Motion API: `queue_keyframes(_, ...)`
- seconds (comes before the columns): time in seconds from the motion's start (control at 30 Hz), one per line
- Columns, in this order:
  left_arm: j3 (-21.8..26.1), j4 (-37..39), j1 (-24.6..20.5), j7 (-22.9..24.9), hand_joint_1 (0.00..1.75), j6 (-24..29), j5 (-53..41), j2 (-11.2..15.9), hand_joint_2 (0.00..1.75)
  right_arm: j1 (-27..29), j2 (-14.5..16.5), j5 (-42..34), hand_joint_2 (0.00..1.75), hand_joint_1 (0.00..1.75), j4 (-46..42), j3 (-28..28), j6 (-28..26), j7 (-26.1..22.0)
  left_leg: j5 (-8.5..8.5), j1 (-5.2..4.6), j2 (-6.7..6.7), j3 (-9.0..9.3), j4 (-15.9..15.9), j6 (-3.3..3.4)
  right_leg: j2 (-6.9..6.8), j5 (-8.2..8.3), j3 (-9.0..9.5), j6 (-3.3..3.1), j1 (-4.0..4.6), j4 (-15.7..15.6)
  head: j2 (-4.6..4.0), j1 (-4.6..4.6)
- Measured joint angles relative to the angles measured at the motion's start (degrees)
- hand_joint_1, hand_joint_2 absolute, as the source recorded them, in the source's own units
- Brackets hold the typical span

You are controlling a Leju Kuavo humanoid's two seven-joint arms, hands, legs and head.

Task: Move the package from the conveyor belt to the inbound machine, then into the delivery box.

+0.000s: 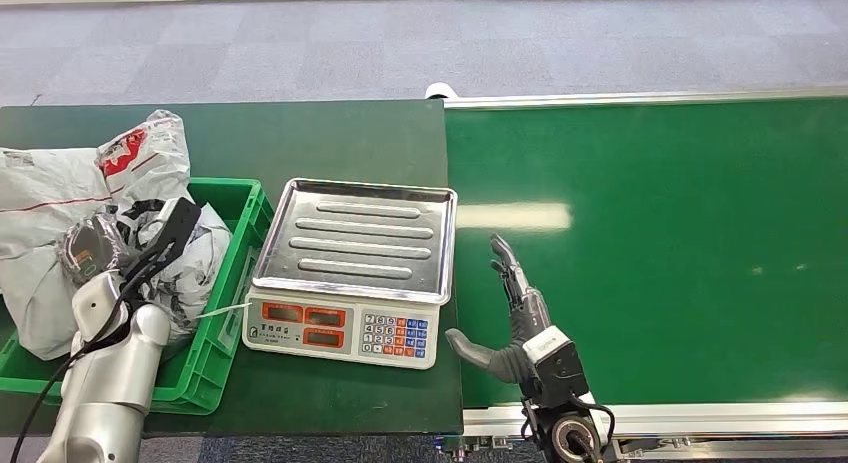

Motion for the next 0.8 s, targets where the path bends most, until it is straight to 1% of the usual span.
queue_keyframes(0.07, 1.3, -3.0, 1.7, 0.4, 0.15, -2.3, -1.2, -0.6, 1.75, 0.1, 0.2, 0.2, 1.75, 0.0, 0.2, -0.1, 0.0, 0.1, -0.01, 0.0, 0.0, 0.0, 0.0, -0.01, 0.0, 0.0, -0.01, 0.0, 0.0, 0.0, 0.0, -0.01)
queue_keyframes(0.2, 3.0, -6.5, 3.6, 0.5, 0.01, -3.2, -1.7, -1.5, 1.75, 0.2, 0.4, 0.2, 1.75, 0.0, 0.5, -0.1, 0.0, 0.1, -0.01, 0.0, -0.02, 0.0, 0.0, -0.01, -0.01, 0.0, 0.0, 0.0, 0.0, 0.0, 0.0, -0.01)
queue_keyframes(0.27, 3.6, -7.7, 4.3, -0.5, 0.0, -3.1, -0.9, -1.8, 1.75, 0.3, 0.5, 0.3, 1.75, 0.0, 0.6, -0.2, 0.0, 0.2, -0.01, 0.0, -0.02, 0.01, 0.0, -0.01, -0.01, 0.0, 0.0, 0.0, 0.0, 0.0, 0.0, -0.02)
queue_keyframes(0.3, 3.9, -8.6, 4.8, -1.7, 0.0, -2.7, 0.5, -2.1, 1.75, 0.3, 0.6, 0.4, 1.75, 0.0, 0.6, -0.3, 0.0, 0.2, -0.01, 0.0, -0.02, 0.01, 0.0, -0.01, -0.01, 0.0, 0.0, 0.0, 0.0, 0.0, 0.0, -0.02)
queue_keyframes(0.4, 4.4, -12.8, 7.1, -8.1, 0.0, -1.4, 9.8, -3.0, 1.75, 1.0, 0.7, 0.5, 1.75, 0.0, 0.6, -0.9, -0.2, 0.2, -0.01, 0.01, -0.05, 0.0, 0.0, -0.01, -0.02, -0.01, -0.02, 0.0, 0.0, 0.0, 0.0, -0.01)
queue_keyframes(0.5, 4.0, -18.4, 10.1, -16.0, 0.0, 0.0, 23.7, -4.0, 1.75, 1.7, 0.7, 0.5, 1.75, 0.0, 0.6, -1.4, -0.2, 0.1, -0.01, 0.0, -0.07, -0.06, 0.0, -0.01, -0.03, -0.01, -0.06, 0.01, 0.0, 0.0, 0.0, 0.0)
queue_keyframes(0.57, 3.1, -22.8, 12.1, -22.0, 0.0, 0.8, 34.0, -4.6, 1.75, 2.2, 0.7, 0.5, 1.75, 0.0, 0.6, -1.7, -0.2, -0.2, -0.01, -0.01, -0.09, -0.11, 0.0, 0.0, -0.03, -0.01, -0.09, 0.01, -0.01, 0.0, 0.0, 0.0)
queue_keyframes(0.63, 1.8, -27.3, 14.2, -27.6, 0.0, 1.3, 42.3, -5.2, 1.75, 2.7, 0.7, 0.4, 1.75, 0.0, 0.6, -1.9, -0.2, -0.6, -0.02, -0.02, -0.1, -0.14, 0.0, 0.0, -0.04, -0.01, -0.11, 0.01, -0.02, 0.0, 0.0, 0.0)
queue_keyframes(0.7, 0.3, -31.7, 16.3, -32.4, 0.0, 1.6, 47.9, -5.8, 1.75, 3.0, 0.6, 0.3, 1.75, 0.0, 0.6, -2.1, -0.2, -0.9, -0.02, -0.02, -0.1, -0.16, 0.0, 0.0, -0.04, -0.01, -0.12, 0.01, -0.02, 0.0, 0.0, 0.0)
queue_keyframes(0.77, -1.6, -36.4, 18.9, -37.6, 0.0, 0.4, 52.9, -6.3, 1.75, 3.1, 0.5, 0.0, 1.75, 0.0, 0.6, -2.3, -0.1, -1.0, -0.03, -0.02, -0.1, -0.15, 0.0, 0.01, -0.04, -0.01, -0.14, 0.01, -0.02, 0.0, 0.0, -0.02)
queue_keyframes(0.8, -2.1, -37.6, 19.6, -38.9, 0.0, -0.1, 54.2, -6.4, 1.75, 3.1, 0.5, -0.1, 1.75, 0.0, 0.6, -2.4, -0.1, -1.0, -0.03, -0.02, -0.1, -0.15, 0.0, 0.01, -0.04, -0.01, -0.14, 0.01, -0.02, -0.1, 0.0, -0.02)
